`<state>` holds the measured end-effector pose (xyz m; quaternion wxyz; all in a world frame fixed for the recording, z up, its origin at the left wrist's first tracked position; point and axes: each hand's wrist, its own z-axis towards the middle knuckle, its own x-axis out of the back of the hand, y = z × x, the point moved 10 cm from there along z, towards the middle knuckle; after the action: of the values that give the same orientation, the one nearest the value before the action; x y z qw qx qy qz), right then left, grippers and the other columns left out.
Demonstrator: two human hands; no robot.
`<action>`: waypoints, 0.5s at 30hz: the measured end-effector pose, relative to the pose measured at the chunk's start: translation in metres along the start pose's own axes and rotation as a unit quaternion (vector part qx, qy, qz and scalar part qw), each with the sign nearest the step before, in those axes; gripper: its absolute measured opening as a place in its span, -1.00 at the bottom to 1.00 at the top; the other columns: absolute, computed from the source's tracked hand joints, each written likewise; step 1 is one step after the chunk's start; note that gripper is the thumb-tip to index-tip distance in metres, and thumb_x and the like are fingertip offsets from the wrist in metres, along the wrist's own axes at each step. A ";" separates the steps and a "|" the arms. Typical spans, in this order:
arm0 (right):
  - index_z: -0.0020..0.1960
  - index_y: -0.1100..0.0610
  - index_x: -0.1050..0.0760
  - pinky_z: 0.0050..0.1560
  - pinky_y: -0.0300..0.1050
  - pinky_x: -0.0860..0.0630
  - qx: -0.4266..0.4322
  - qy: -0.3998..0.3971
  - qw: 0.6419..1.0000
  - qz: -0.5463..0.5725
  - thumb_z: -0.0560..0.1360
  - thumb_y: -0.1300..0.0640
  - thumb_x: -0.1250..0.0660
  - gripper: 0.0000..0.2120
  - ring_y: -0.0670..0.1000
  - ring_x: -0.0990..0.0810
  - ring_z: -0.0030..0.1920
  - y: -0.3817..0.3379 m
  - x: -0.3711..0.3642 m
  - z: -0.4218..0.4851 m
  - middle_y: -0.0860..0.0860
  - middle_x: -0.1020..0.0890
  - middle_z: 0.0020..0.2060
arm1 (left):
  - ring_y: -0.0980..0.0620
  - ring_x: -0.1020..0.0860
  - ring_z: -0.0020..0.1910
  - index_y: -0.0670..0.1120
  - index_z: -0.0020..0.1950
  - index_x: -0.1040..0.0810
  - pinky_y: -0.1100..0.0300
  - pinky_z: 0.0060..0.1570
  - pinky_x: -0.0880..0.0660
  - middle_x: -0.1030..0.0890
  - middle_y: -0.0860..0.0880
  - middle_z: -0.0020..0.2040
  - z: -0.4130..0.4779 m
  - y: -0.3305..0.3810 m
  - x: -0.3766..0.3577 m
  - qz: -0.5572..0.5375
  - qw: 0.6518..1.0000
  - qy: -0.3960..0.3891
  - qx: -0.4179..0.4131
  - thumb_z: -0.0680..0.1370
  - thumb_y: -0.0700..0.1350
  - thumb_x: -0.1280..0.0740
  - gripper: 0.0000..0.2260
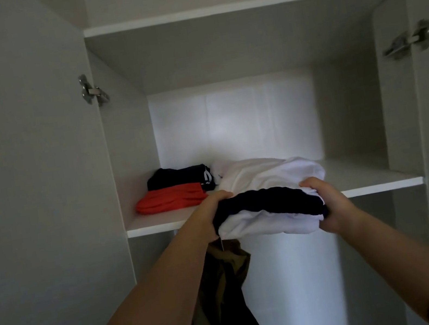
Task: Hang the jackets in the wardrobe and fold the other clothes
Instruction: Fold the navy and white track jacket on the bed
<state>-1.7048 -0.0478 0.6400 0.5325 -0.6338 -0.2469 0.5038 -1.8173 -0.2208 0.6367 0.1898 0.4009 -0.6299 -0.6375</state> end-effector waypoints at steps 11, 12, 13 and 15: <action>-0.37 0.15 -0.34 -0.41 -0.22 -0.38 -0.086 0.026 0.986 -0.139 0.52 0.19 -0.18 -0.72 0.00 -0.48 -0.53 -0.007 0.007 0.195 0.06 -0.45 -0.56 | -0.12 -0.56 -0.05 -0.22 0.24 -0.47 0.10 -0.03 -0.46 -0.53 -0.16 0.13 0.148 0.061 0.043 0.115 0.984 0.122 -0.057 0.57 -0.18 -0.24 -0.74; -0.36 0.17 -0.36 -0.46 -0.25 -0.39 -0.096 0.020 0.982 -0.162 0.53 0.20 -0.17 -0.72 0.00 -0.49 -0.54 -0.007 0.010 0.210 0.07 -0.47 -0.56 | -0.07 -0.52 -0.15 -0.21 0.14 -0.49 0.14 -0.07 -0.42 -0.52 -0.14 0.04 0.161 0.069 0.046 0.153 0.976 0.140 -0.070 0.57 -0.18 -0.24 -0.81; -0.34 0.19 -0.36 -0.48 -0.26 -0.39 -0.101 0.012 0.977 -0.185 0.53 0.22 -0.16 -0.73 0.01 -0.50 -0.52 -0.009 0.011 0.224 0.08 -0.47 -0.53 | -0.03 -0.47 -0.19 -0.20 0.03 -0.50 0.16 -0.10 -0.39 -0.51 -0.13 -0.06 0.173 0.079 0.053 0.223 0.955 0.170 -0.099 0.56 -0.16 -0.24 -0.87; -0.30 0.21 -0.36 -0.37 -0.19 -0.40 -0.108 0.001 0.963 -0.247 0.53 0.23 -0.17 -0.77 0.05 -0.48 -0.40 -0.010 0.014 0.252 0.12 -0.46 -0.40 | 0.00 -0.43 -0.22 -0.17 -0.16 -0.41 0.19 -0.23 -0.32 -0.46 -0.08 -0.20 0.188 0.111 0.060 0.465 0.825 0.265 -0.184 0.54 -0.10 -0.22 -0.84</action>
<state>-1.9245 0.0744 0.6624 0.5692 -0.6072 -0.4480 0.3265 -2.0235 -0.1581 0.7048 0.6935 0.1720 -0.5381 -0.4471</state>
